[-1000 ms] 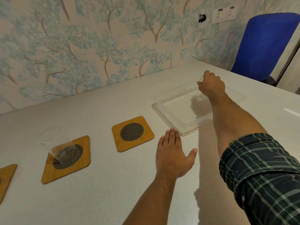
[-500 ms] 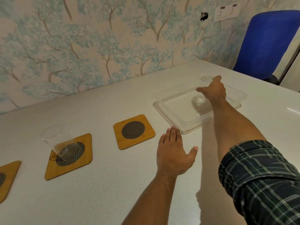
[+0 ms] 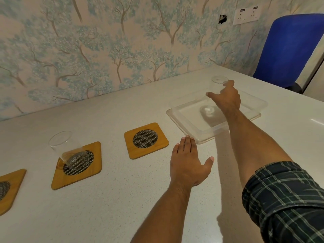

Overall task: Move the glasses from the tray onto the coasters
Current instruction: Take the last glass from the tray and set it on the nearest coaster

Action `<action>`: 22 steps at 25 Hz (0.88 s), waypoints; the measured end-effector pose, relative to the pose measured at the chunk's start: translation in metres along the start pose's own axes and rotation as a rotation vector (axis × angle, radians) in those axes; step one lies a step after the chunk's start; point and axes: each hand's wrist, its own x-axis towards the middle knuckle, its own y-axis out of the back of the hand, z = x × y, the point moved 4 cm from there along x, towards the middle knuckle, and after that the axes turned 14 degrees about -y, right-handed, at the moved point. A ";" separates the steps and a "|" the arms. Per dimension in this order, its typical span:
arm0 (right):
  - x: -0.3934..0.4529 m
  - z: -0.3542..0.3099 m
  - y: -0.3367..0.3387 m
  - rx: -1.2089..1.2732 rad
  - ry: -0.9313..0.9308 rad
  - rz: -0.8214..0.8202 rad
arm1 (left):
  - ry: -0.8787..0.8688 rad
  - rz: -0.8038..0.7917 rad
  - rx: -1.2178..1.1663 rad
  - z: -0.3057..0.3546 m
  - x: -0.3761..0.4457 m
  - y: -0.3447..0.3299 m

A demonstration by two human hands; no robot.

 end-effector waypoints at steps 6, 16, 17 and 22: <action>-0.053 -0.050 0.001 0.102 0.224 -0.010 | 0.004 -0.012 0.006 0.000 0.000 -0.001; -0.171 -0.076 -0.053 0.071 0.356 -0.258 | 0.042 0.053 -0.884 -0.017 -0.034 -0.011; -0.181 -0.076 -0.058 0.058 0.363 -0.279 | 0.104 0.076 -0.937 -0.025 -0.042 -0.016; -0.218 -0.081 -0.075 0.024 0.364 -0.340 | 0.045 0.193 -0.186 -0.056 -0.097 0.038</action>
